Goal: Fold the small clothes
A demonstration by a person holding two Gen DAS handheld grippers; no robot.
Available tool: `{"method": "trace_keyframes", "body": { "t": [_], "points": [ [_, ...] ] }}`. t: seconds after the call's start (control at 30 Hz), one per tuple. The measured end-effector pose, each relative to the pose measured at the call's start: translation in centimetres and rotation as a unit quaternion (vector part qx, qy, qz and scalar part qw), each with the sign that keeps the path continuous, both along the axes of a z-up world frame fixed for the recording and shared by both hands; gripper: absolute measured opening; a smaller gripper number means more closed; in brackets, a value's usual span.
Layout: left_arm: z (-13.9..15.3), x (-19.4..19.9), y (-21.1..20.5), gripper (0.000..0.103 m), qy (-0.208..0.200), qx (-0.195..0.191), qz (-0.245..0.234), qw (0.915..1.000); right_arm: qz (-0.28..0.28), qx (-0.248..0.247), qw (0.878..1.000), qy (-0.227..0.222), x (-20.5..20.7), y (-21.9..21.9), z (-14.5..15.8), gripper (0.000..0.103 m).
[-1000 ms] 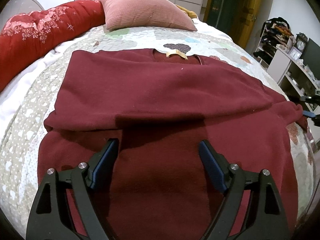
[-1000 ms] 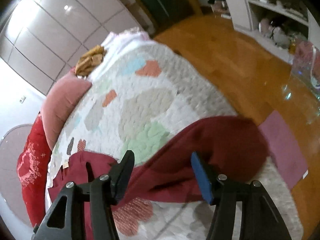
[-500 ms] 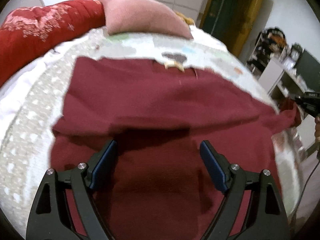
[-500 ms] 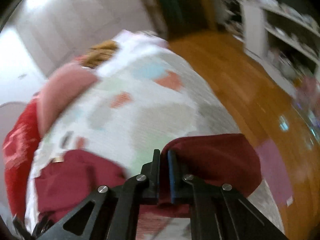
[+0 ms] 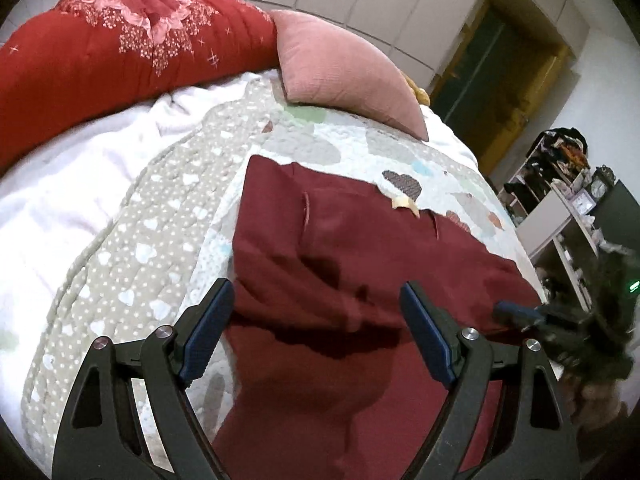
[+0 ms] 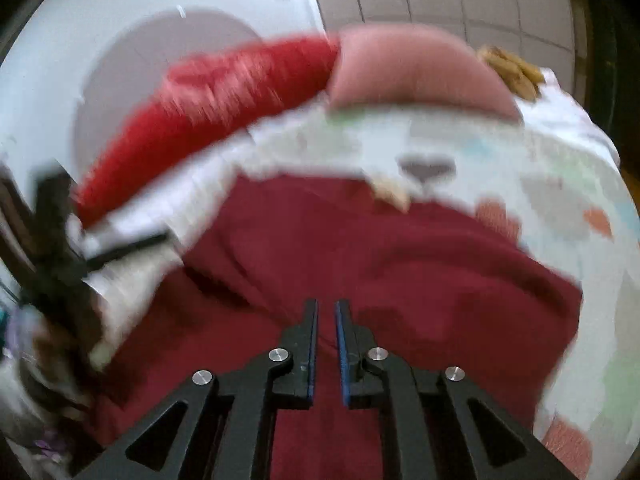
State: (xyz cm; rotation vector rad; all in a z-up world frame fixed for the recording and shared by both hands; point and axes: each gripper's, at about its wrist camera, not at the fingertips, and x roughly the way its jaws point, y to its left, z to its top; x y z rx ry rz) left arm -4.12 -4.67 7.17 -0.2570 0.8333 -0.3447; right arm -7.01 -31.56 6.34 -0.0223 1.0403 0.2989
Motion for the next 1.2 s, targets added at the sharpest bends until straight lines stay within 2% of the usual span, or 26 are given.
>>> {"method": "trace_keyframes", "body": {
  "t": [0.07, 0.17, 0.23, 0.53, 0.6, 0.67, 0.7, 0.73, 0.77, 0.8, 0.87, 0.97, 1.03, 1.2],
  "points": [
    [-0.2, 0.1, 0.1, 0.085, 0.000, -0.001, -0.003, 1.0000, -0.019, -0.002, 1.000, 0.012, -0.7, -1.0, -0.9, 0.028],
    [-0.4, 0.7, 0.1, 0.085, 0.007, -0.011, -0.007, 0.9999, -0.044, 0.037, 0.998, 0.009, -1.9, -2.8, 0.0, 0.037],
    [-0.5, 1.5, -0.2, 0.085, 0.012, -0.021, -0.007, 0.9997, -0.064, 0.052, 0.997, -0.009, -2.9, -4.0, 0.9, 0.044],
    [-1.1, 5.8, -3.4, 0.084, 0.028, 0.003, -0.021, 0.9994, -0.106, 0.079, 0.991, -0.020, -5.6, -6.7, 2.0, 0.046],
    [-1.7, 6.7, -4.3, 0.076, 0.041, 0.014, -0.030, 0.9986, -0.110, 0.081, 0.990, -0.022, -6.0, -7.1, 1.9, 0.046],
    [-2.4, 7.5, -5.2, 0.054, 0.060, 0.026, -0.038, 0.9971, -0.117, 0.079, 0.990, -0.025, -6.1, -7.5, 1.9, 0.046],
    [-2.7, 7.8, -5.6, 0.048, 0.065, 0.042, -0.037, 0.9963, -0.122, 0.076, 0.989, -0.028, -6.2, -7.7, 1.9, 0.046],
    [-2.8, 8.0, -5.9, 0.034, 0.062, 0.055, -0.036, 0.9959, -0.127, 0.074, 0.989, -0.031, -6.2, -7.9, 1.9, 0.046],
    [-2.8, 8.0, -6.2, 0.014, 0.058, 0.070, -0.036, 0.9952, -0.131, 0.073, 0.988, -0.034, -6.3, -8.2, 1.9, 0.046],
    [-2.7, 8.0, -6.3, 0.012, 0.058, 0.080, -0.039, 0.9944, -0.138, 0.069, 0.987, -0.038, -6.4, -8.4, 2.1, 0.046],
    [-1.8, 7.7, -6.1, 0.011, 0.051, 0.072, -0.044, 0.9951, -0.151, 0.054, 0.986, -0.045, -6.6, -8.7, 2.2, 0.046],
    [1.1, 7.0, -4.8, 0.010, 0.014, 0.055, -0.049, 0.9972, -0.171, 0.019, 0.983, -0.060, -6.8, -9.3, 2.7, 0.046],
    [2.6, 6.8, -3.6, 0.010, 0.000, 0.048, -0.043, 0.9979, -0.177, 0.028, 0.982, -0.062, -6.9, -9.9, 2.9, 0.046],
    [1.4, 6.7, -1.6, 0.010, 0.025, 0.048, -0.027, 0.9982, -0.174, 0.017, 0.983, -0.048, -7.1, -9.7, 2.2, 0.047]
  ]
}}
